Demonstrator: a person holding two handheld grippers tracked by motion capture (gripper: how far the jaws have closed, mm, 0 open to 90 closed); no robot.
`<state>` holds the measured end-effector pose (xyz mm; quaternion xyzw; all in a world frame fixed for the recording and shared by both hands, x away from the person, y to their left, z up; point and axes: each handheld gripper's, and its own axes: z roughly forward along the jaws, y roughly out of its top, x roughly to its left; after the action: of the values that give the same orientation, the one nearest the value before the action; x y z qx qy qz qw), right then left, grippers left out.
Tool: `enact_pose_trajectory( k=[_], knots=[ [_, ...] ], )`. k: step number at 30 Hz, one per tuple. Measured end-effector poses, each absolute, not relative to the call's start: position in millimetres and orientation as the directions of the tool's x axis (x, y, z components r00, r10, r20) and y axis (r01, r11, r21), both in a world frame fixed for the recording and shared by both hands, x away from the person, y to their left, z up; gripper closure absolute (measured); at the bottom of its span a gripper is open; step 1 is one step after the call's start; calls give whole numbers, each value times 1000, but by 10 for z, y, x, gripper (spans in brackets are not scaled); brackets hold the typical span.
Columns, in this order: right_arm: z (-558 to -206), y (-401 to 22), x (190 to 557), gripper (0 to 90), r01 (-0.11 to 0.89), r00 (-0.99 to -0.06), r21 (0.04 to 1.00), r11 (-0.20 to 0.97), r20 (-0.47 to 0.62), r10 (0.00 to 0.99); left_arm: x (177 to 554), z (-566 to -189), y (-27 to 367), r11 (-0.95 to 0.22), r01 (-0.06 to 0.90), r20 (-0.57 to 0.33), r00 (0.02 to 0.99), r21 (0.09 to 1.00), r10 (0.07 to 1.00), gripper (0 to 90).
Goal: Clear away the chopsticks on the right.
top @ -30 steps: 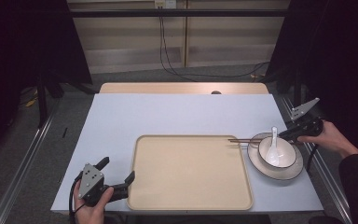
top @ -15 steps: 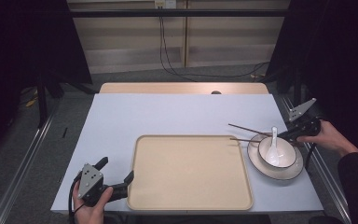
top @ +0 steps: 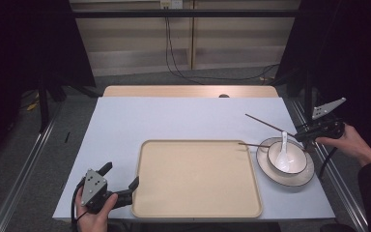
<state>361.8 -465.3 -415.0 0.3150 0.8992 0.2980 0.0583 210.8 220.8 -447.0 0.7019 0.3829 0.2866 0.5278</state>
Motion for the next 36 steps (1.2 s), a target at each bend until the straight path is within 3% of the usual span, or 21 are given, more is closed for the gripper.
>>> enact_pose_trajectory(
  k=[4, 22, 36],
  knots=[
    [-4057, -4738, 3547, 846, 583, -733, 600, 548, 97, 673, 2108, -4470, 2212, -146, 235, -4, 540, 961, 842, 15],
    [-3750, -4597, 3082, 847, 653, -603, 677, 339, 195, 773, 2111, -4468, 2214, -150, 228, 4, 536, 962, 844, 16],
    [-3700, -4089, 2547, 847, 653, -590, 716, 247, 277, 758, 2119, -4470, 2211, -152, 232, 4, 535, 961, 845, 16]
  ],
)
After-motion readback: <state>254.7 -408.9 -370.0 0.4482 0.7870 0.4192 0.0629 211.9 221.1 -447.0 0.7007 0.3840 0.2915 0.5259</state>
